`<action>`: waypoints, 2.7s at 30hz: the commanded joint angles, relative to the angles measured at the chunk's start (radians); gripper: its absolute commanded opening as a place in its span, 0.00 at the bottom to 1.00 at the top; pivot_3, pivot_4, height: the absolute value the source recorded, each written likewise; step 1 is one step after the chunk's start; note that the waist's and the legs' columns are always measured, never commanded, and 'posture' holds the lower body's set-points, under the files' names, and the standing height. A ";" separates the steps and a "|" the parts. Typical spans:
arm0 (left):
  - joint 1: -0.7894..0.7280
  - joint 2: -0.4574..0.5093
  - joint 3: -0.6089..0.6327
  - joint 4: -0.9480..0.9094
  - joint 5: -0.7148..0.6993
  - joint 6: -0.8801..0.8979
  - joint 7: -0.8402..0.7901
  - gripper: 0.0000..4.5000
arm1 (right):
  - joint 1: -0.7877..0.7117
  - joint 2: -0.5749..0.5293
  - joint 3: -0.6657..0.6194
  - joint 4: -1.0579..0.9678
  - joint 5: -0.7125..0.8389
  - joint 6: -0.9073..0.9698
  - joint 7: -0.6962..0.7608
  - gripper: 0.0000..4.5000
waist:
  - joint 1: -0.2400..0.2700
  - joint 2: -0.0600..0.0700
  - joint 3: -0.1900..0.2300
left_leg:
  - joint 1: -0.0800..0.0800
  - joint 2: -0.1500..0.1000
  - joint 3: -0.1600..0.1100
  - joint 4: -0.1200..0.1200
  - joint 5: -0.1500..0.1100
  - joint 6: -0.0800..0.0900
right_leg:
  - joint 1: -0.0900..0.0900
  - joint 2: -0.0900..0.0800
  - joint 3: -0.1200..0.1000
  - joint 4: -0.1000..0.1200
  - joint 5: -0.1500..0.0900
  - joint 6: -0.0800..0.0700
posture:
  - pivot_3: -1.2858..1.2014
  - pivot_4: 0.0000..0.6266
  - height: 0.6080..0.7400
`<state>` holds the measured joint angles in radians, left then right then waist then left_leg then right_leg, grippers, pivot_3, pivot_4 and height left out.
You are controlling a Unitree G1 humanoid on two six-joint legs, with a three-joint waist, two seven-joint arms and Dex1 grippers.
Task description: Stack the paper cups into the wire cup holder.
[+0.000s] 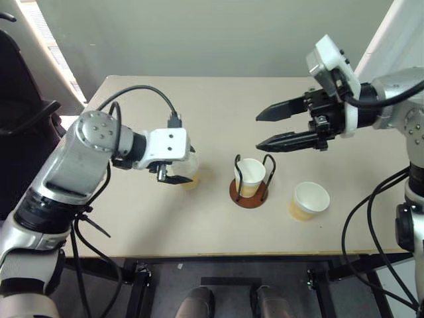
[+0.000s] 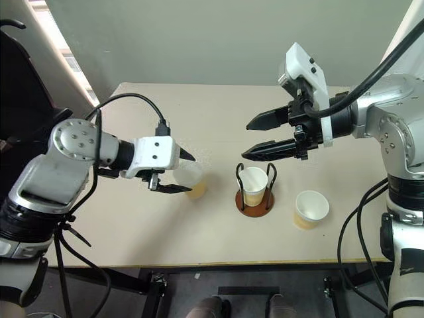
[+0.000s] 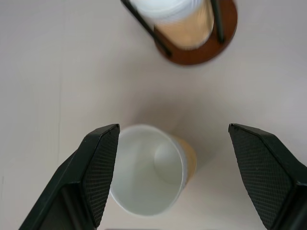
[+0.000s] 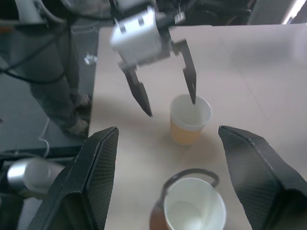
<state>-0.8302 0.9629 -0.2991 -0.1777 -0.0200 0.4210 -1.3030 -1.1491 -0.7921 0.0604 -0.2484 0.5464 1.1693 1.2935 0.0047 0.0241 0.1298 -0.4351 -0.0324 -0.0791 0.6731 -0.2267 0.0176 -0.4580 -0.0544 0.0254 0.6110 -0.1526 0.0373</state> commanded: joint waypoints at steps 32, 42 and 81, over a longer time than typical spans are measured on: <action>-0.045 -0.130 -0.052 0.285 0.153 -0.300 -0.030 0.09 | 0.123 -0.100 -0.057 -0.019 0.140 -0.150 -0.094 0.77 | 0.002 0.000 0.000 | -0.001 0.000 0.000 0.000 -0.001 0.001 | -0.001 -0.001 0.000 0.000 0.002 0.002 | 0.52 0.24 1.00; -0.175 -0.107 0.017 0.259 -0.015 -0.262 -0.218 0.00 | 0.196 -0.178 -0.075 0.007 0.123 -0.256 -0.068 0.77 | 0.003 0.000 0.000 | -0.001 0.000 0.000 0.001 -0.006 0.009 | 0.000 -0.001 0.000 0.000 0.003 0.004 | 0.52 0.24 1.00; -0.694 -0.434 -0.465 0.804 -0.396 -0.464 -0.311 0.00 | 0.498 -0.387 -0.444 -0.297 0.443 -0.104 -0.287 0.77 | 0.023 0.000 0.000 | -0.009 -0.004 0.004 0.012 -0.011 0.011 | 0.002 -0.004 0.003 -0.006 0.003 0.033 | 0.52 0.24 1.00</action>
<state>-1.5074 0.5296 -0.7629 0.6341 -0.4018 -0.0211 -1.5755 -0.6489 -1.1571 -0.3384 -0.5228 0.9663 1.0662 1.0211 0.0277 0.0239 0.1299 -0.4445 -0.0365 -0.0748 0.6854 -0.2376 0.0286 -0.4559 -0.0588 0.0291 0.6051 -0.1507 0.0712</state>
